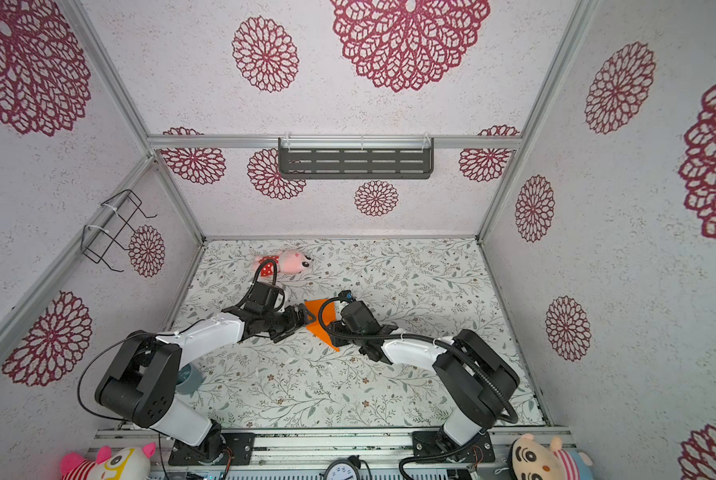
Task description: Fold a paper plane with a square sheet of paper (pick it up from the middle)
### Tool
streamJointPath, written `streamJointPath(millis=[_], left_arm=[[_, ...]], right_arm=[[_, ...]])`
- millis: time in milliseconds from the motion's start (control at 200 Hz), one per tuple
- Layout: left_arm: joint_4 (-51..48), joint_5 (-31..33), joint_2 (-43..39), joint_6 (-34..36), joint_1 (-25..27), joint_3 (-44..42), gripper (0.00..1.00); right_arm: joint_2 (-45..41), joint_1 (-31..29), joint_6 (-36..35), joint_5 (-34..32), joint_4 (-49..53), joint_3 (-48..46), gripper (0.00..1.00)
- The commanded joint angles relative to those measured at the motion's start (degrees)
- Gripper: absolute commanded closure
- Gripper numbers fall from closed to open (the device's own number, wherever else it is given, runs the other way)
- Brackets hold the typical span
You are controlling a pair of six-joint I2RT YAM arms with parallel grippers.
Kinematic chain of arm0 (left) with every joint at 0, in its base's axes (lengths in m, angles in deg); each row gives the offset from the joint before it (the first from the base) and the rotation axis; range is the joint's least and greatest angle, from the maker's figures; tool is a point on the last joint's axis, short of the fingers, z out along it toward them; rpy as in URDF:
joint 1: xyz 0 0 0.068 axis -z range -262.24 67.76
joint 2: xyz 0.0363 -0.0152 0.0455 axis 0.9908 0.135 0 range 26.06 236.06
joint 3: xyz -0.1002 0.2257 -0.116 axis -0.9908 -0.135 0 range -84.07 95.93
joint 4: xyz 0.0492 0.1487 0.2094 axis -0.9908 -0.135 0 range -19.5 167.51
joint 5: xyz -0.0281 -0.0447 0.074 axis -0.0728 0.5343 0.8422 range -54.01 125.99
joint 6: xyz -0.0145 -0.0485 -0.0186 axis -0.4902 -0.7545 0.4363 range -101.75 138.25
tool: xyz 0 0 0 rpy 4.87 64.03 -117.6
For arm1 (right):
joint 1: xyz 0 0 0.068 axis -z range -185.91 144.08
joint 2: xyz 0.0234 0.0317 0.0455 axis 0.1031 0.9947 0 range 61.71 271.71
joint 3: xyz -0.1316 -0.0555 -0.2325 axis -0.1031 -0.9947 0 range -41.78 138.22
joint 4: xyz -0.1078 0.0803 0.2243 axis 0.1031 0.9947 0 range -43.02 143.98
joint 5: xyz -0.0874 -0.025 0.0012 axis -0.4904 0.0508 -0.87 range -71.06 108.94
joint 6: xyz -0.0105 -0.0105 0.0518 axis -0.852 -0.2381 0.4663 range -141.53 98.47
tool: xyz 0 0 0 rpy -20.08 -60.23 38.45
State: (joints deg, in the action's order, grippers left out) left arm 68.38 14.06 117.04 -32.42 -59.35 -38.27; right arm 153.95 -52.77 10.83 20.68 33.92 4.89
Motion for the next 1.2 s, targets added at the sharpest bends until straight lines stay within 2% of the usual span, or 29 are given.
streamJointPath(millis=[0,135,245,645,1196], left_arm=[[9.2,-3.7,-0.9,-4.2,0.5,-1.8,0.03],[9.1,-4.9,1.0,-4.2,0.9,-1.9,0.03],[9.6,-6.7,3.2,-4.8,0.9,-1.5,0.0],[13.1,-12.5,9.8,-6.2,0.4,0.5,0.28],[16.3,-15.4,13.0,-6.1,-1.2,1.4,0.52]], right_arm=[[0.8,1.7,3.5,1.8,-2.1,0.1,0.54],[3.8,3.1,3.6,6.5,-2.8,1.9,0.6],[6.7,3.3,3.1,6.3,-0.5,4.4,0.66],[11.3,4.4,2.1,5.5,1.6,7.4,0.8],[14.0,4.9,2.2,5.6,3.3,8.2,0.83]])
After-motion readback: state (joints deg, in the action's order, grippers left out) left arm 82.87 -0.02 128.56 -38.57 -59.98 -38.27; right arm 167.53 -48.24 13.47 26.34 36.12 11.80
